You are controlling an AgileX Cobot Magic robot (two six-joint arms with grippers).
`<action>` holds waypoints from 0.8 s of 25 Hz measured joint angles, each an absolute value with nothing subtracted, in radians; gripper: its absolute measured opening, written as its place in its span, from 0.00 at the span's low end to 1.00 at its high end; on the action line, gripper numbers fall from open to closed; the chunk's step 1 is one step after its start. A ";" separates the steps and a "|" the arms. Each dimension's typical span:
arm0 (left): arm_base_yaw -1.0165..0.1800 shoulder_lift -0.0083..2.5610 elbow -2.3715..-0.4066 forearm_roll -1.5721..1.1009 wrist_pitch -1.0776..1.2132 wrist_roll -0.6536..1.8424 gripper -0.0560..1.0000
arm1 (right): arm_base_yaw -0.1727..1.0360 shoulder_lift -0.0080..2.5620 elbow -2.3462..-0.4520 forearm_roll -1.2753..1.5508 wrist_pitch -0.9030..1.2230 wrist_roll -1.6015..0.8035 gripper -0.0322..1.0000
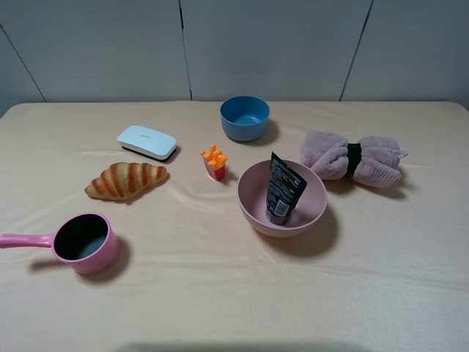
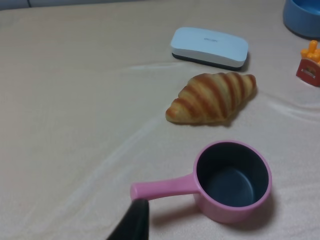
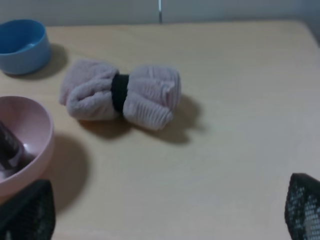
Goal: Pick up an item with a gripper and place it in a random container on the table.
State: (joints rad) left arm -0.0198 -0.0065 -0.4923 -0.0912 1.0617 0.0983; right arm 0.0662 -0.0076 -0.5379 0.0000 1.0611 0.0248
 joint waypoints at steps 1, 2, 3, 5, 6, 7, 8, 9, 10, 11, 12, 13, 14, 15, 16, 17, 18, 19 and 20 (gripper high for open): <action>-0.020 -0.006 -0.492 -0.091 1.062 0.098 1.00 | 0.066 -0.008 -0.538 0.000 1.060 0.009 0.70; -0.020 -0.006 -0.492 -0.091 1.062 0.098 1.00 | 0.066 -0.008 -0.538 0.000 1.060 0.000 0.70; -0.020 -0.006 -0.492 -0.091 1.062 0.098 1.00 | 0.066 -0.008 -0.535 0.000 1.059 -0.009 0.70; -0.020 -0.006 -0.492 -0.091 1.062 0.098 1.00 | 0.066 -0.008 -0.522 0.000 1.052 -0.013 0.70; -0.020 -0.006 -0.492 -0.091 1.062 0.098 1.00 | 0.066 -0.008 -0.510 0.000 1.044 -0.013 0.70; -0.020 -0.006 -0.492 -0.091 1.062 0.098 1.00 | 0.066 -0.008 -0.503 0.000 1.039 -0.013 0.70; -0.020 -0.006 -0.492 -0.091 1.062 0.098 1.00 | 0.066 -0.008 -0.500 0.007 1.038 -0.013 0.70; -0.020 -0.006 -0.492 -0.091 1.062 0.098 1.00 | 0.066 -0.008 -0.500 0.009 1.036 -0.013 0.70; -0.020 -0.006 -0.492 -0.091 1.062 0.098 1.00 | 0.066 -0.008 -0.500 0.009 1.032 -0.013 0.70; -0.020 -0.006 -0.492 -0.091 1.062 0.098 1.00 | 0.066 -0.008 -0.500 0.010 1.032 -0.013 0.70; -0.020 -0.006 -0.492 -0.091 1.062 0.098 1.00 | 0.066 -0.008 -0.500 0.011 1.032 -0.013 0.70; -0.020 -0.006 -0.492 -0.091 1.062 0.098 1.00 | 0.066 -0.008 -0.500 0.012 1.032 -0.013 0.70; -0.020 -0.006 -0.492 -0.091 1.062 0.098 1.00 | 0.066 -0.008 -0.500 0.012 1.032 -0.013 0.70; -0.020 -0.006 -0.492 -0.091 1.062 0.098 1.00 | 0.066 -0.008 -0.500 0.012 1.032 -0.013 0.70; -0.020 -0.006 -0.492 -0.091 1.062 0.098 1.00 | 0.066 -0.008 -0.500 0.013 1.032 -0.013 0.70; -0.020 -0.006 -0.492 -0.091 1.062 0.098 1.00 | 0.066 -0.008 -0.500 0.013 1.032 -0.013 0.70; -0.020 -0.006 -0.492 -0.091 1.062 0.098 1.00 | 0.066 -0.008 -0.500 0.016 1.032 -0.013 0.70; -0.020 -0.006 -0.492 -0.091 1.062 0.098 1.00 | 0.066 -0.008 -0.500 0.017 1.032 -0.013 0.70; -0.020 -0.006 -0.492 -0.091 1.062 0.098 1.00 | 0.066 -0.008 -0.500 0.017 1.032 -0.013 0.70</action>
State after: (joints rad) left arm -0.0198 -0.0065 -0.4923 -0.0912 1.0617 0.0983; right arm 0.0662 -0.0076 -0.4996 0.0168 1.0319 -0.0128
